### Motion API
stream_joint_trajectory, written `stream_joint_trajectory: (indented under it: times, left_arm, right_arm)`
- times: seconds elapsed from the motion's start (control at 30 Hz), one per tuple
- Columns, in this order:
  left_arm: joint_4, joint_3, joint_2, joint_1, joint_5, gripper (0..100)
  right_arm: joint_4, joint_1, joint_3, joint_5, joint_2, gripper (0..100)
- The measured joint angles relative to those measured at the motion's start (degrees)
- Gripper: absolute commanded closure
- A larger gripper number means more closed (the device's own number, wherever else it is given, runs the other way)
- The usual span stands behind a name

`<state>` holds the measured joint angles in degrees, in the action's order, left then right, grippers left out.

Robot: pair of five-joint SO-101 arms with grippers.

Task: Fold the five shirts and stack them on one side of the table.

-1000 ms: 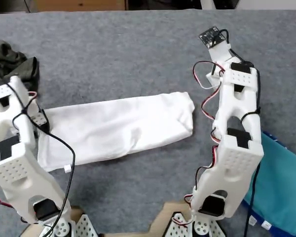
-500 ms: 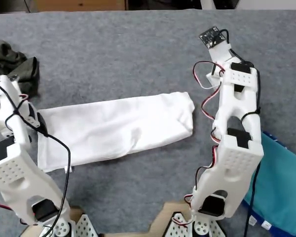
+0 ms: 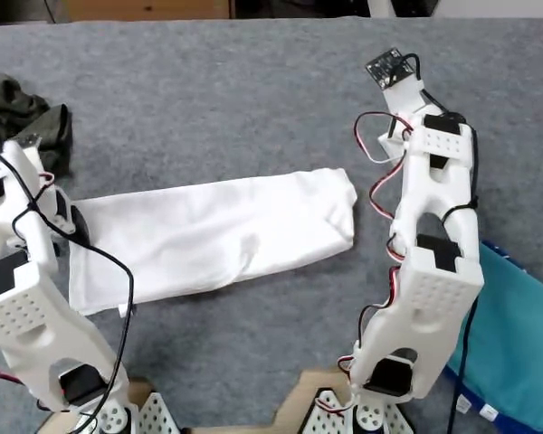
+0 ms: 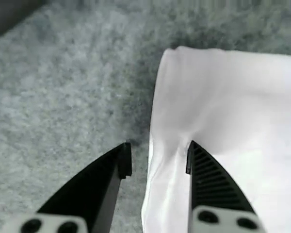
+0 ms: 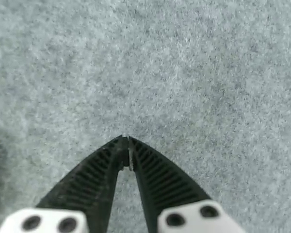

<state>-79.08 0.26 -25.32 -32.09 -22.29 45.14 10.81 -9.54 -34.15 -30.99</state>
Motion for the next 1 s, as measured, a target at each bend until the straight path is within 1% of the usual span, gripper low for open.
stream_joint_trajectory:
  times: [0.17, 0.23, 0.5, 0.53, 0.7, 0.93, 1.0]
  left_arm:
    - [5.36, 5.36, 1.76, -0.09, -1.14, 81]
    - [6.33, 6.77, 2.29, -0.09, -1.14, 82]
    - [6.33, 7.38, 0.09, 1.76, -1.14, 97]
    - [5.54, 6.59, -0.62, 2.64, -1.14, 98]
    - [-0.44, -0.35, -6.15, 5.54, -0.88, 98]
    - [-8.79, -12.57, -12.22, 6.07, 4.66, 98]
    - [-12.4, -16.88, -12.75, 6.86, 5.27, 98]
  right_arm:
    - [0.0, 0.0, 0.0, 0.0, 0.0, 99.2]
    - [0.0, 0.0, 0.0, 0.0, 0.0, 99.2]
    - [0.0, 0.0, 0.0, 0.0, 0.0, 99.2]
    - [0.0, 0.0, 0.0, 0.0, 0.0, 99.2]
    - [0.0, 0.0, 0.0, 0.0, 0.0, 99.3]
    - [-0.18, 0.0, 0.0, 0.0, 0.0, 99.3]
    - [0.18, 0.53, 0.0, 0.0, 0.0, 99.3]
